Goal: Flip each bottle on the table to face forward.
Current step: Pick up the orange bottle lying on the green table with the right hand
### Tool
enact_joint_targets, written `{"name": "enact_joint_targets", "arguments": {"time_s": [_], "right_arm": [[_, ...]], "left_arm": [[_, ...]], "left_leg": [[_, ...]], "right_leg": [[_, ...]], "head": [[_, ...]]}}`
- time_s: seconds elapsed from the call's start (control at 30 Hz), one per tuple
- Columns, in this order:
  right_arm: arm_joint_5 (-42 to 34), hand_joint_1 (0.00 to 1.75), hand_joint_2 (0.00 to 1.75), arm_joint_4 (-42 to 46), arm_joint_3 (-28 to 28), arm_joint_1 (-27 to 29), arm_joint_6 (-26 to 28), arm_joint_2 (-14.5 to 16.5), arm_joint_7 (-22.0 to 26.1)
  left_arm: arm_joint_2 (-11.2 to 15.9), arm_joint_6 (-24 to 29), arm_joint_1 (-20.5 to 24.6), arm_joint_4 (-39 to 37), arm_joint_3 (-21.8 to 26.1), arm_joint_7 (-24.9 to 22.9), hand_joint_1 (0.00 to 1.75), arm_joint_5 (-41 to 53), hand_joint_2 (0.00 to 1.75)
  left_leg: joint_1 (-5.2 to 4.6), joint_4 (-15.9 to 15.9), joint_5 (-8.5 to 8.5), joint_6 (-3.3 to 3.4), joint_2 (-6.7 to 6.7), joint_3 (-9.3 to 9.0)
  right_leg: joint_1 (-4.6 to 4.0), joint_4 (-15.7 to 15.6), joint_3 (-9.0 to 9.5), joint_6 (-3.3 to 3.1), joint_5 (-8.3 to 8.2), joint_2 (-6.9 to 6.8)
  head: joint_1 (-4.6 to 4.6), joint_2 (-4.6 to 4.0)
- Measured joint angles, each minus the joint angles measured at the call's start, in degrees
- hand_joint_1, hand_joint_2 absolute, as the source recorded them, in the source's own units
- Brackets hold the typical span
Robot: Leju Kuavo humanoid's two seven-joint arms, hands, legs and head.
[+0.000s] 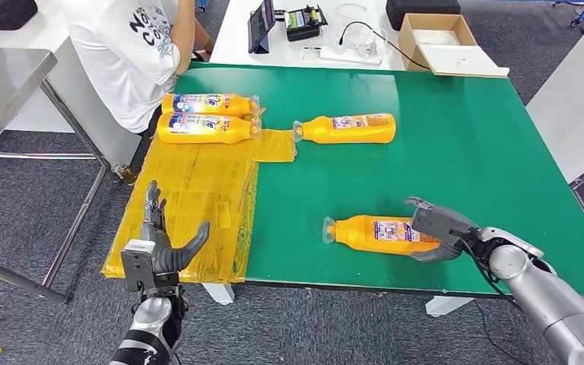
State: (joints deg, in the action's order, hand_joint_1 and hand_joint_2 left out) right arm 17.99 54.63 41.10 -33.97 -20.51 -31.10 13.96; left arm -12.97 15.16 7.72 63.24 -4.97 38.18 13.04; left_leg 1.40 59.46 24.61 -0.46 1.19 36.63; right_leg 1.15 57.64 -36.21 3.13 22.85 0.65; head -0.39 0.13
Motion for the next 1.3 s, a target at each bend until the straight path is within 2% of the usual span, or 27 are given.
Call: {"name": "enact_joint_targets", "arguments": {"time_s": [0.13,0.43,0.77,0.9,1.03,1.3], "right_arm": [[-0.03,0.0,1.75,4.18,0.13,1.92,1.8,-1.91,-0.31],[0.48,0.0,1.75,10.03,1.06,3.47,0.74,-6.15,-2.14],[0.53,0.0,1.75,11.32,1.48,3.7,0.67,-7.16,-2.25],[2.56,0.0,1.75,11.25,2.17,3.7,0.64,-7.13,-3.7],[7.63,0.0,1.75,8.85,4.07,3.29,2.87,-5.4,-5.63],[18.77,0.0,1.75,-3.18,7.55,0.07,10.3,2.71,-10.43]], "left_arm": [[0.01,-0.14,0.19,-0.18,-0.07,0.0,0.0,-0.04,1.75],[0.01,-0.26,0.34,-0.31,-0.1,0.0,0.0,0.05,1.75],[0.01,-0.34,0.37,-0.31,-0.11,0.0,0.0,0.07,1.75],[0.01,-0.54,0.39,-0.32,-0.16,-0.05,0.0,0.07,1.75],[-0.05,-0.67,0.45,-0.57,-0.43,-0.19,0.0,0.11,1.75],[-0.41,-0.86,0.6,-1.36,-1.18,-0.34,0.0,-0.61,1.75]], "left_leg": [[0.0,0.0,0.01,0.01,0.0,0.0],[-0.02,0.0,0.01,0.01,-0.01,0.0],[-0.02,0.0,0.01,0.01,-0.01,0.0],[-0.02,0.0,0.01,0.01,-0.01,0.01],[-0.01,-0.01,0.01,0.02,-0.01,0.01],[0.02,-0.01,0.0,0.0,-0.05,-0.12]], "right_leg": [[0.0,0.0,-0.01,0.0,0.0,0.0],[0.02,0.0,0.0,0.01,0.0,0.0],[0.02,0.0,0.0,0.01,0.0,0.0],[0.02,0.0,0.0,0.01,0.0,0.0],[0.01,0.0,0.0,0.01,0.0,0.0],[-0.03,0.0,0.07,0.01,0.0,0.04]], "head": [[-0.01,0.0],[0.0,0.0],[-0.01,0.0],[0.0,0.0],[-0.01,0.0],[0.01,0.0]]}}
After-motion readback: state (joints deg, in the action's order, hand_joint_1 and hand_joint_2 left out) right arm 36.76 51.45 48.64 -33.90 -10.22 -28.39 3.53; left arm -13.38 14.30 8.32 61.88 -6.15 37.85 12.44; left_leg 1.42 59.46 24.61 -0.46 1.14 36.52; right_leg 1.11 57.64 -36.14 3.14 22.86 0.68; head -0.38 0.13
